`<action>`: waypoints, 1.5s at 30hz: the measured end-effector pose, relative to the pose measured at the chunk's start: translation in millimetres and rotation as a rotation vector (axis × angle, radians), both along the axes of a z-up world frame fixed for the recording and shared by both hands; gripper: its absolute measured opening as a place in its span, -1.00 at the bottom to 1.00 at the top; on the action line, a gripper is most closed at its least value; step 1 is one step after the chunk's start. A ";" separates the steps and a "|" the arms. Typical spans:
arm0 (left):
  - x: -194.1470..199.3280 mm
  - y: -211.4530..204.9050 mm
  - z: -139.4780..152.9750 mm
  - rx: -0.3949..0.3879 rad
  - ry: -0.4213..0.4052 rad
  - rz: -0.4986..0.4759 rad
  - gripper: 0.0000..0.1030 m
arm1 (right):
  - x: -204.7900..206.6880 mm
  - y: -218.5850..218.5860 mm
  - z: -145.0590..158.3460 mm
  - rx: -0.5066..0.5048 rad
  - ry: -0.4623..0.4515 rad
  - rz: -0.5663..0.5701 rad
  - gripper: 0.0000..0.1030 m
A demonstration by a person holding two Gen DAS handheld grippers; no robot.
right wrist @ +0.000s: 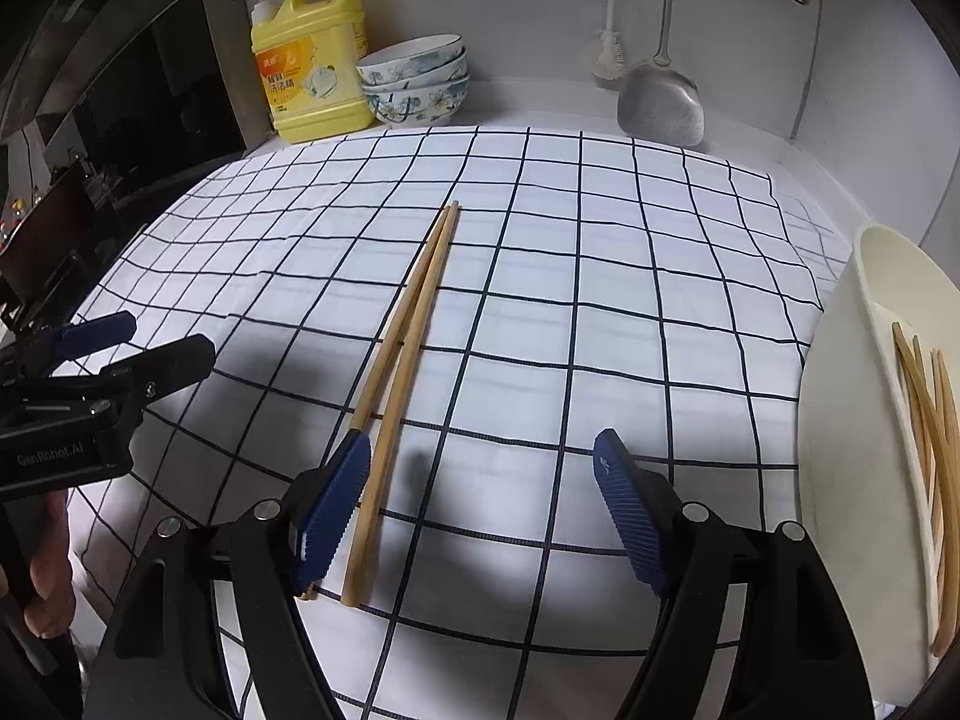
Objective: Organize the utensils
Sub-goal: 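Move both open tools back over the last chopsticks on the cloth, then close the right tool on one chopstick while the left tool grasps the other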
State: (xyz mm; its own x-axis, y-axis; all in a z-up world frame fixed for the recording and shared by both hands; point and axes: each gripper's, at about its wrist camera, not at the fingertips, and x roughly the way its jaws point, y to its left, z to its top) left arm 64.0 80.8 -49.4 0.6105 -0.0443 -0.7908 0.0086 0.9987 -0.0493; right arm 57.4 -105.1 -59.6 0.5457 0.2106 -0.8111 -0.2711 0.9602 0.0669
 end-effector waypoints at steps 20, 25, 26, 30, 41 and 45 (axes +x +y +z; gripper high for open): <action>7.2 -3.7 -6.4 -0.004 0.019 -0.011 0.87 | -2.4 20.8 -13.7 -0.148 -0.013 0.039 0.42; 10.3 -10.5 -9.7 -0.002 0.029 -0.027 0.87 | 4.9 5.0 -15.5 -0.113 -0.003 -0.022 0.42; 11.1 -12.6 -10.4 0.002 0.031 -0.031 0.87 | 6.7 1.0 -16.1 -0.108 -0.001 -0.039 0.42; 14.2 -20.9 -13.2 0.013 0.034 -0.045 0.87 | 12.5 -15.4 -17.4 -0.091 0.002 -0.107 0.42; 27.4 -48.7 -20.4 0.053 0.041 -0.084 0.87 | 16.1 -30.2 -16.0 -0.103 -0.012 -0.110 0.42; 32.6 -57.6 -19.1 0.054 0.038 -0.097 0.87 | 16.5 -31.5 -16.1 -0.105 -0.016 -0.098 0.42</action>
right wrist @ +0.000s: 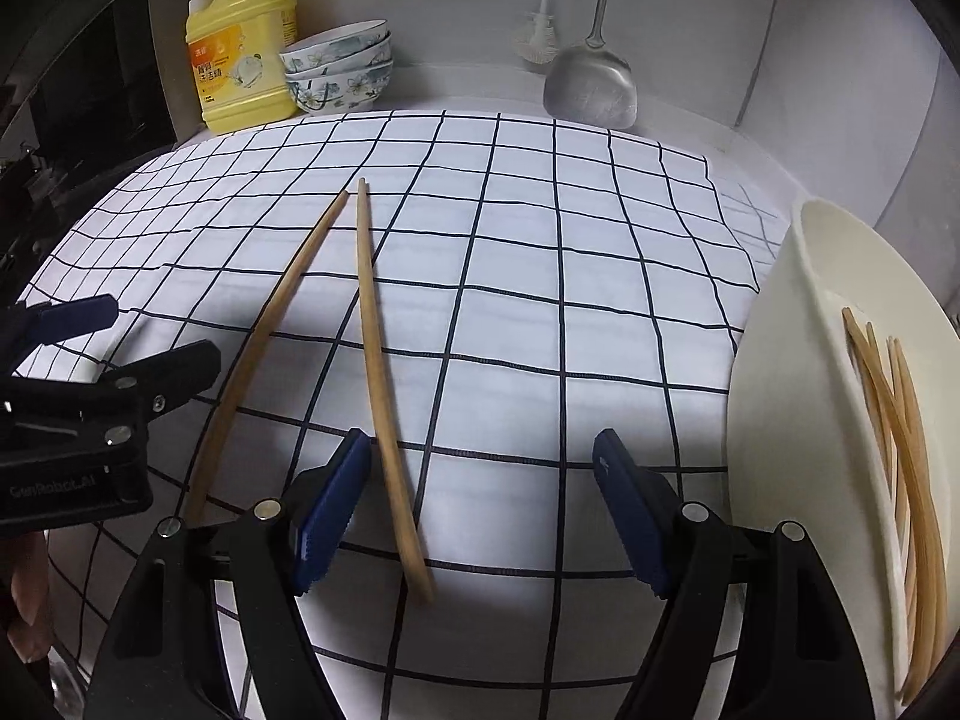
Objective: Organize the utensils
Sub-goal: 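Close the right tool on one chopstick while the left tool grasps the other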
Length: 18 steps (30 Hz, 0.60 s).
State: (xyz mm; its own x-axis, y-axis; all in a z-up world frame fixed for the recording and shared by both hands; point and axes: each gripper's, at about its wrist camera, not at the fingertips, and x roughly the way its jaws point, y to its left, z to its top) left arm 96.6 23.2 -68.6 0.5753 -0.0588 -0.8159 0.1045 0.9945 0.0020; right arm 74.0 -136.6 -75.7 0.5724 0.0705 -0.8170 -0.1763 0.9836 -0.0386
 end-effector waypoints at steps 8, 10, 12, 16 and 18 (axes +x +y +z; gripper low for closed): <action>17.2 -9.4 -8.9 -0.012 0.031 0.004 0.87 | -0.2 -2.2 -0.4 0.010 -0.002 0.004 0.42; 19.7 -10.3 -11.7 -0.015 0.037 0.006 0.87 | 0.1 -2.0 -0.5 0.011 -0.002 0.008 0.42; 20.9 -11.3 -13.1 -0.014 0.038 0.008 0.85 | 0.3 -1.9 -0.5 0.012 -0.002 0.010 0.42; 22.1 -14.2 -15.4 0.011 0.025 0.005 0.64 | 0.6 -1.7 -0.4 0.012 -0.004 0.009 0.42; 21.6 -15.5 -13.8 0.009 0.020 -0.005 0.48 | 3.0 -1.2 -0.5 0.012 -0.004 0.007 0.42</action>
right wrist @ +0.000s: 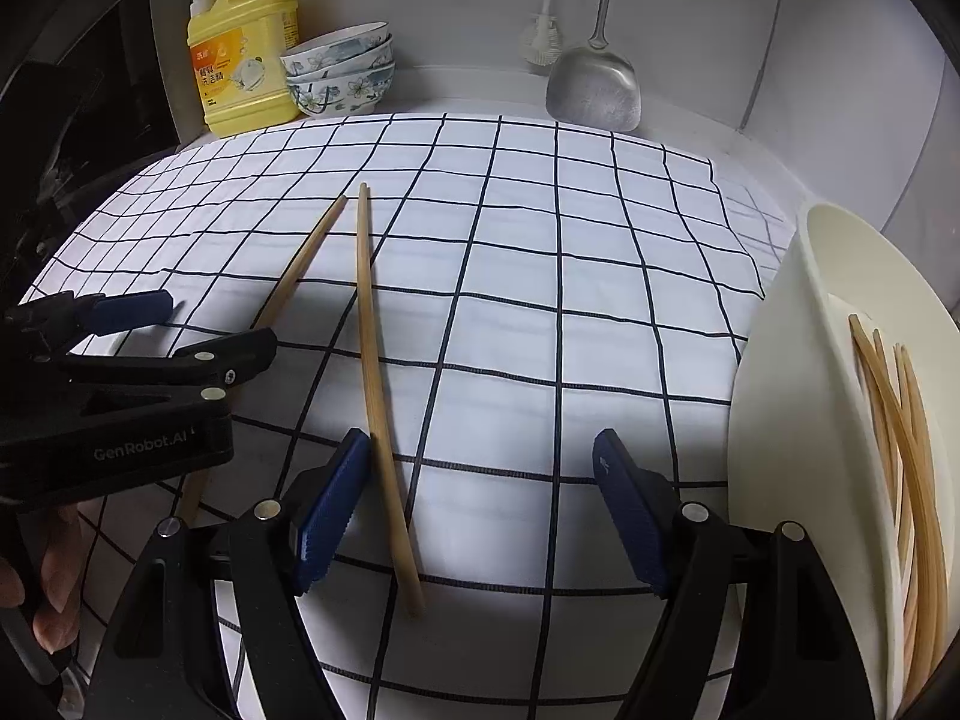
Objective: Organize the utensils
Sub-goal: 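Close the right tool on one chopstick while the left tool grasps the other, then lift the held chopsticks with both tools and carry them over the basin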
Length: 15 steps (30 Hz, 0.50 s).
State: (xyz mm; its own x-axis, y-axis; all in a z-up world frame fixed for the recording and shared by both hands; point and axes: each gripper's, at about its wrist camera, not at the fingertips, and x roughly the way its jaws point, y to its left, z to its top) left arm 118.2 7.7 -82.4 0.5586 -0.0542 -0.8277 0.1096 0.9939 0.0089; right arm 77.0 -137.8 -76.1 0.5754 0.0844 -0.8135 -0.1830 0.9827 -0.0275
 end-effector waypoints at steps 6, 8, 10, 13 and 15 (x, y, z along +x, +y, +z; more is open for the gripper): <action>-3.2 -3.8 5.0 -0.012 -0.019 -0.035 -0.38 | 3.7 11.4 0.5 -0.031 -0.018 0.036 0.39; -3.6 -3.4 5.6 -0.021 -0.021 -0.040 -0.64 | 3.8 12.1 0.7 -0.020 -0.011 0.050 0.23; -3.7 -1.2 5.7 -0.038 -0.019 -0.039 -0.83 | 3.1 13.5 1.2 0.009 0.004 0.071 -0.01; -5.4 2.4 5.6 -0.062 -0.017 -0.039 -0.86 | -0.2 22.7 1.8 0.004 -0.001 0.116 -0.55; -7.0 4.9 5.7 -0.076 -0.014 -0.040 -0.86 | -3.0 30.1 1.5 -0.029 -0.014 0.131 -0.84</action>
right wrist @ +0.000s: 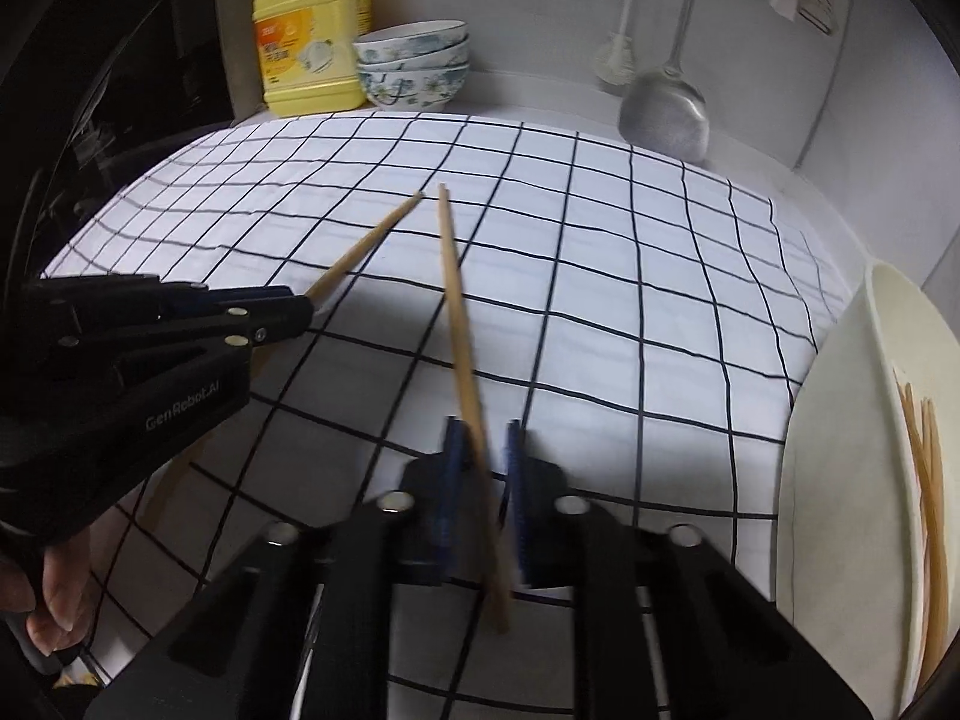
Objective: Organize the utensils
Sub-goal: 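Lift the held chopsticks with both tools and carry them over the basin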
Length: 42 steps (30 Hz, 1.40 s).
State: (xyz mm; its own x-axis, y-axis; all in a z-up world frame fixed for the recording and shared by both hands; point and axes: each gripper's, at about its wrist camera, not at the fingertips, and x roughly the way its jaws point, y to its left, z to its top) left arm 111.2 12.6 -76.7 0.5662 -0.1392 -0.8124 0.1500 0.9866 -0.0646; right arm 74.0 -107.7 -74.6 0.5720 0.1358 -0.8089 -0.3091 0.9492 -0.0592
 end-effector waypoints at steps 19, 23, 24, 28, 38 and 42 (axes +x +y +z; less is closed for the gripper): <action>-25.2 21.9 25.8 -0.089 -0.022 0.016 -0.87 | -14.2 -17.9 33.1 0.114 -0.066 -0.056 -0.88; -28.7 22.1 29.0 -0.089 -0.025 0.019 -0.87 | -16.0 -18.1 36.2 0.122 -0.063 -0.052 -0.88; -29.3 22.3 29.2 -0.091 -0.024 0.021 -0.87 | -17.1 -18.2 36.5 0.124 -0.064 -0.054 -0.88; -30.8 22.4 28.5 -0.090 -0.020 0.022 -0.87 | -14.8 -15.0 28.5 0.112 -0.015 -0.037 -0.88; -29.1 28.7 23.8 -0.103 -0.010 0.035 -0.87 | -9.7 -7.3 4.2 0.086 0.054 -0.025 -0.87; -28.2 32.6 21.4 -0.105 -0.006 0.042 -0.87 | -8.3 -3.9 0.7 0.067 0.051 -0.021 -0.78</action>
